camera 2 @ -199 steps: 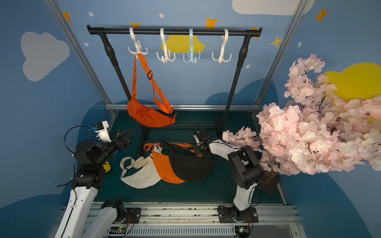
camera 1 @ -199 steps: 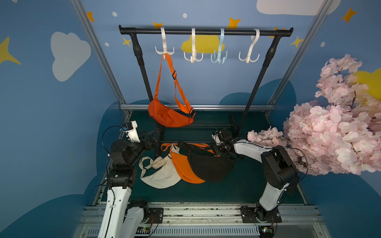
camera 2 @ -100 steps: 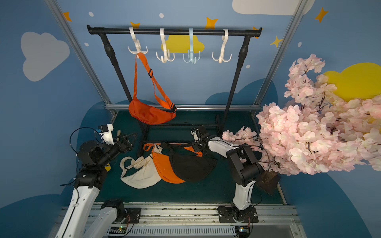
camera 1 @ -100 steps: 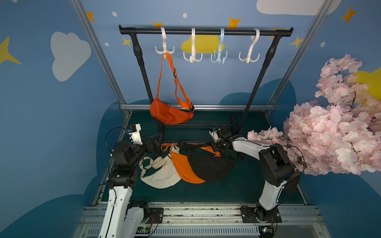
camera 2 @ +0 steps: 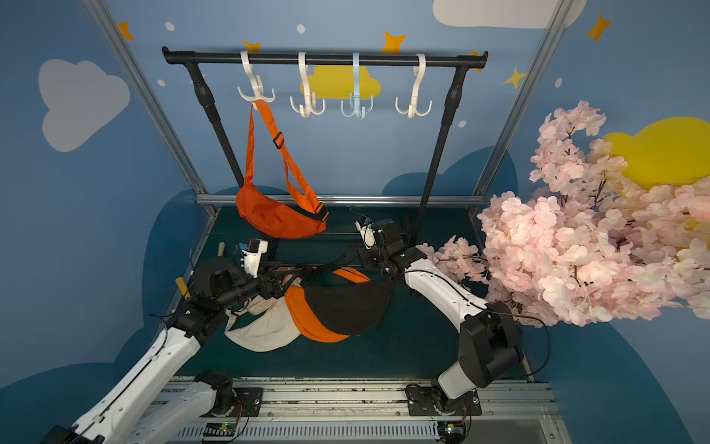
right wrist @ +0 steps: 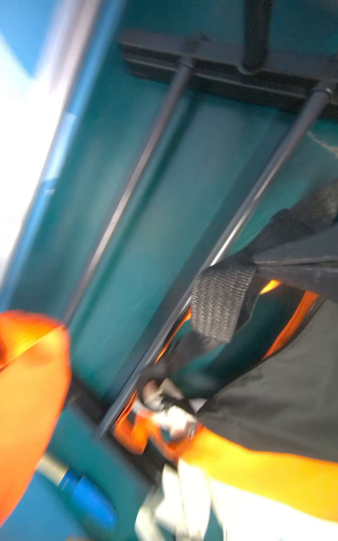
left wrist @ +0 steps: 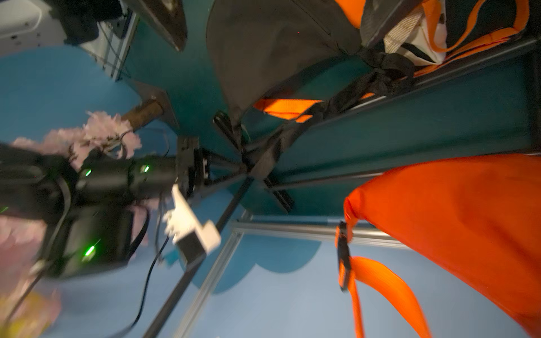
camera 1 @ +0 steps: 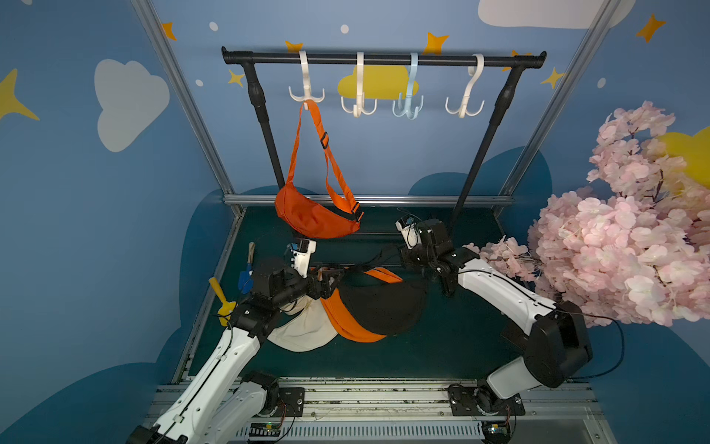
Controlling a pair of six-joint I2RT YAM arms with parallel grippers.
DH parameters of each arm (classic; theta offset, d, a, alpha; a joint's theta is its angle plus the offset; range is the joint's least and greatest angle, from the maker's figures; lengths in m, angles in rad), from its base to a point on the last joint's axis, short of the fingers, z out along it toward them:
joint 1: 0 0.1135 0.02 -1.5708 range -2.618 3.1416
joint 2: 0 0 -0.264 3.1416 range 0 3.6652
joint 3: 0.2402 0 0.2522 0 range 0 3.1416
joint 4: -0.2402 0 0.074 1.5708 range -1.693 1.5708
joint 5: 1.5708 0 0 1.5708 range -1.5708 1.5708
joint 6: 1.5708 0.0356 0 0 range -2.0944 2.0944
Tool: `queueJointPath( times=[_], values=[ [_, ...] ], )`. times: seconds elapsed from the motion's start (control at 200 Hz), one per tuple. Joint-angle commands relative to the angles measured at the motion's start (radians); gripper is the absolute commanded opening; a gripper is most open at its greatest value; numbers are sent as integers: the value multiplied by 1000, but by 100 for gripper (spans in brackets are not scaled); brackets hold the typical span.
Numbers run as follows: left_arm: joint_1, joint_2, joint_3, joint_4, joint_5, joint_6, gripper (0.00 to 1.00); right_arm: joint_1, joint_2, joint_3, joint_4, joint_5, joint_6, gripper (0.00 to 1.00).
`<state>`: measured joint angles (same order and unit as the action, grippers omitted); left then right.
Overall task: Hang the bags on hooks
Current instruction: Pick up the bag from the bag.
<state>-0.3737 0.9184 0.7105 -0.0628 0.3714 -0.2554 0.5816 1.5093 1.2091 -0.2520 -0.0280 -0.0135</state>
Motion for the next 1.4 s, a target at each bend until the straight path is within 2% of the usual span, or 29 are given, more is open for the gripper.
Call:
queueJointPath(
  times=[0.0, 0.13, 0.295, 0.441, 0.596, 0.746, 0.816, 0.911, 1.011, 1.031, 1.061, 1.086, 1.141, 1.182, 1.302, 1.397],
  values=[
    [-98, 78, 0, 60, -105, 79, 92, 30, -56, 44, -16, -18, -17, 0],
    [-196, 199, 16, 145, -193, 87, 92, 67, -98, 64, -30, -14, -39, 0],
    [-256, 337, 67, 236, -254, 96, 93, 107, -125, 75, -50, -21, -54, 0],
    [-272, 430, 109, 290, -313, 119, 95, 127, -148, 72, -55, -50, -56, 0],
    [-272, 548, 185, 279, -443, 127, 97, 141, -181, 60, -53, -77, -53, 0],
    [-272, 661, 242, 314, -453, 136, 97, 143, -212, 41, -52, -101, -40, 0],
    [-271, 692, 265, 307, -508, 126, 95, 143, -224, 31, -52, -104, -33, 0],
    [-271, 678, 293, 268, -528, 132, 83, 142, -229, 13, -61, -98, -29, 0],
    [-269, 621, 303, 221, -542, 137, 62, 131, -227, -27, -47, -88, -7, 0],
    [-269, 606, 301, 215, -542, 141, 55, 127, -227, -36, -40, -86, -1, 0],
    [-269, 584, 299, 207, -546, 144, 35, 118, -228, -48, -31, -88, 15, 0],
    [-269, 567, 294, 203, -555, 140, 24, 108, -227, -63, -15, -100, 29, 0],
    [-263, 531, 287, 188, -556, 132, 10, 76, -228, -100, 34, -138, 58, 0],
    [-259, 512, 289, 167, -547, 128, 6, 58, -229, -120, 58, -153, 68, 8],
    [-241, 486, 308, 101, -505, 111, 4, 26, -233, -183, 117, -160, 52, 34],
    [-230, 482, 316, 85, -464, 94, 4, 15, -243, -241, 163, -169, 28, 46]
  ],
)
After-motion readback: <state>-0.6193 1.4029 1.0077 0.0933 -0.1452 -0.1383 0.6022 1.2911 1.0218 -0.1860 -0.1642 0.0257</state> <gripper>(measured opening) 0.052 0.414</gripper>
